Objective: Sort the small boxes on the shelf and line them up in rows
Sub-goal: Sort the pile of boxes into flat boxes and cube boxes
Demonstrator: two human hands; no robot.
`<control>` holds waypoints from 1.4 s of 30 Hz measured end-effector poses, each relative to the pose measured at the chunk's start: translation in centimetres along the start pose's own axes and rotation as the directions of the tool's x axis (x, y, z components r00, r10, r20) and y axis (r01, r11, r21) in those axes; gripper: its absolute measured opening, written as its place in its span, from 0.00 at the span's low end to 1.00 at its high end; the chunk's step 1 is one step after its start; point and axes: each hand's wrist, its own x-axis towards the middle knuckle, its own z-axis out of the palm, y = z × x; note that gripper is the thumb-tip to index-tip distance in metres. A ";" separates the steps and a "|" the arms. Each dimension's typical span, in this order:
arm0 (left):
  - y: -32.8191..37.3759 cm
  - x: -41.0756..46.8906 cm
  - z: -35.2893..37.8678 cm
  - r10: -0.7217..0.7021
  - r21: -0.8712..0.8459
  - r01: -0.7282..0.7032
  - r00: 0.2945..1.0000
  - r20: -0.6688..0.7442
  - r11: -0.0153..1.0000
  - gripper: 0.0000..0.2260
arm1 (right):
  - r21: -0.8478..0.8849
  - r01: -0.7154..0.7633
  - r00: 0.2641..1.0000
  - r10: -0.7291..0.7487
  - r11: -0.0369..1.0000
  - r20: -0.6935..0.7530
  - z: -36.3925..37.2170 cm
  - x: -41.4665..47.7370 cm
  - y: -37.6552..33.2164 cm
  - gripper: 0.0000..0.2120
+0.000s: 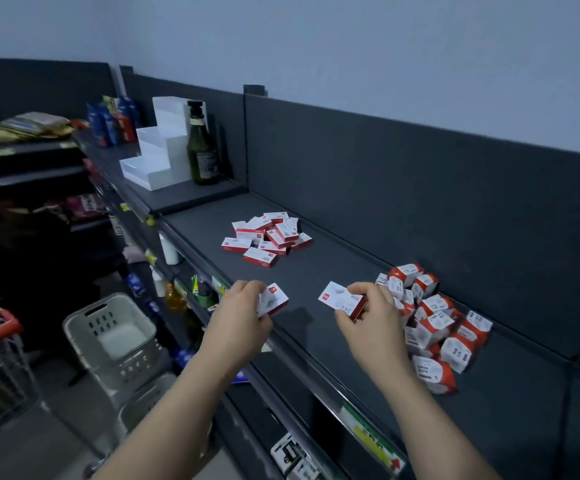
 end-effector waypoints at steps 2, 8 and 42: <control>-1.1 1.9 0.1 -0.027 0.007 0.027 1.000 0.001 1.000 0.19 | -0.032 -0.002 1.000 0.003 0.999 0.016 1.5 1.9 -0.1 0.15; -3.8 7.9 0.8 -0.081 0.025 0.081 0.997 0.005 0.996 0.20 | -0.014 -0.019 0.998 0.020 1.000 0.057 5.4 7.9 -0.2 0.20; -13.9 24.8 3.1 0.310 -0.072 -0.306 0.949 0.054 0.949 0.12 | -0.168 -0.173 0.981 0.156 0.971 -0.112 20.6 15.9 -1.7 0.21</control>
